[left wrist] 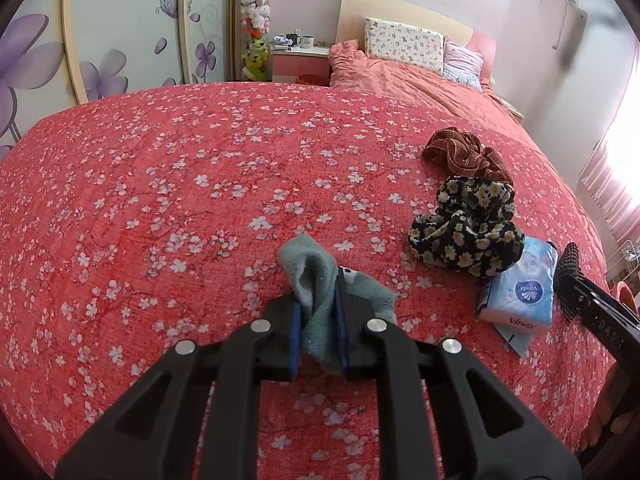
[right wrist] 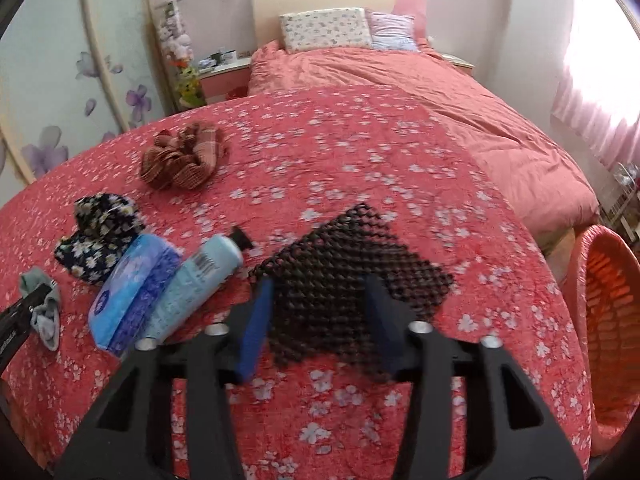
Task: Collect trash
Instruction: 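Grasp the black mesh pad with the right tool while the left tool holds the sock, then carry sock and mesh pad over the orange basket and open both tools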
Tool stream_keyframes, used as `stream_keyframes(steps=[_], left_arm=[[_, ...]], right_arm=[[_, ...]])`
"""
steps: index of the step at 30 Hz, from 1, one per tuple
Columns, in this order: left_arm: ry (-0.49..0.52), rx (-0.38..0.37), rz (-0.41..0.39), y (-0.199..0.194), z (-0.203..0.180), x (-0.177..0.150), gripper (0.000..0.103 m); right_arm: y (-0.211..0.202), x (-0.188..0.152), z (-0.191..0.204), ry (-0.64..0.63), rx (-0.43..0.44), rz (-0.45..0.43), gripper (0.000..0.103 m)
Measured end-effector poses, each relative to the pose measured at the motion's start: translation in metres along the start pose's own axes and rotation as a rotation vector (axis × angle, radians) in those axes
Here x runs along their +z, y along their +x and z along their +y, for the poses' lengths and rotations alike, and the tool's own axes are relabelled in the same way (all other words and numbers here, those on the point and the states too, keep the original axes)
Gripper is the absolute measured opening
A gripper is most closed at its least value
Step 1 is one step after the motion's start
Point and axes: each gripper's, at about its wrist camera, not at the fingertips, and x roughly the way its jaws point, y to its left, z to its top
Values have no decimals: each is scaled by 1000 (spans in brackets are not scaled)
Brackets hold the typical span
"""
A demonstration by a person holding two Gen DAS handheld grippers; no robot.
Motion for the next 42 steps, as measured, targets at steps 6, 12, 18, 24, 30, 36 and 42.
stream_keyframes(steps=[6, 12, 18, 24, 30, 36, 42], left_arm=[[1, -1, 1, 0, 0, 0, 16], [-13, -25, -4, -2, 4, 0, 15], [-6, -48, -29, -23, 1, -5, 14], [45, -85, -93, -65, -23, -3, 13], [96, -133, -147, -105, -63, -4, 13], [161, -196, -182, -139, -109, -7, 13], [228, -277, -206, -167, -157, -14, 13]], right_arm=[[-2, -1, -16, 42, 13, -9, 7], [-28, -3, -33, 61, 44, -71, 3], [-68, -1, -57, 101, 74, -144, 3], [-102, -2, -80, 141, 85, -198, 3], [-131, -9, -101, 176, 85, -242, 3], [-156, -18, -128, 217, 74, -291, 3], [-176, -26, -158, 257, 60, -338, 3]])
